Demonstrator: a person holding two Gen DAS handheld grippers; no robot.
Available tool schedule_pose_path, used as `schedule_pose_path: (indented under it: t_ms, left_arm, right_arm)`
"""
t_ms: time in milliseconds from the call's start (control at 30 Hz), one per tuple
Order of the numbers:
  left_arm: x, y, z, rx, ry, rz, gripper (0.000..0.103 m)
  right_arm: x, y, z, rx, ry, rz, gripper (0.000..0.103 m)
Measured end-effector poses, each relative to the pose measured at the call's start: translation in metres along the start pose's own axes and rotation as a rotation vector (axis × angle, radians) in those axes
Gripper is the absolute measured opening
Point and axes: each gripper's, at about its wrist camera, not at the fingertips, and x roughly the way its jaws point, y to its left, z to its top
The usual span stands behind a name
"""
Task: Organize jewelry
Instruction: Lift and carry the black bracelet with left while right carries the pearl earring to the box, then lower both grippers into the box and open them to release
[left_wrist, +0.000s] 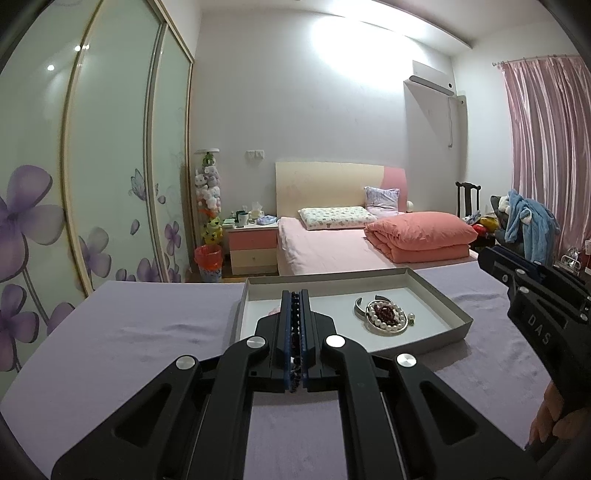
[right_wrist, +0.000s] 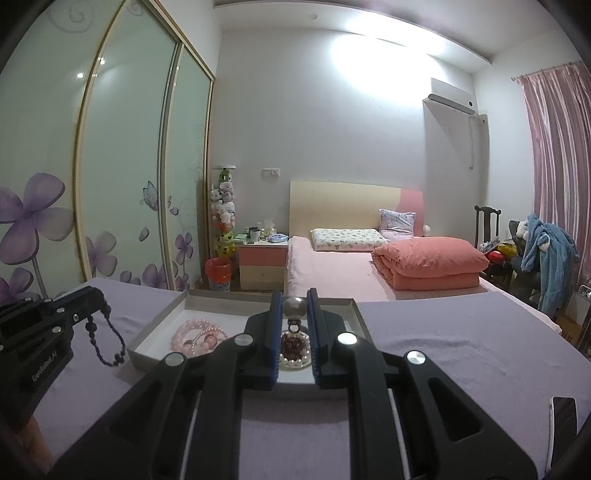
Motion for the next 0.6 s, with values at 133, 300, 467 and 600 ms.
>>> schedule_pose_path:
  t_ms: [133,300,467,600]
  left_arm:
    - [0.018,0.003,0.004,-0.009,0.014,-0.009,0.004]
    - [0.044,0.004,0.009,-0.025,0.043,-0.017,0.004]
    - [0.067,0.002,0.013,-0.033,0.067,-0.014,0.004]
    - [0.080,0.001,0.010,-0.032,0.091,-0.019,0.004]
  right_arm:
    - [0.022,-0.002,0.005,0.014,0.019,-0.004,0.014]
    - [0.054,-0.004,0.005,0.047,0.075,0.004,0.014]
    - [0.084,-0.006,0.007,0.067,0.115,0.002,0.014]
    - [0.104,-0.009,0.006,0.079,0.147,0.001,0.014]
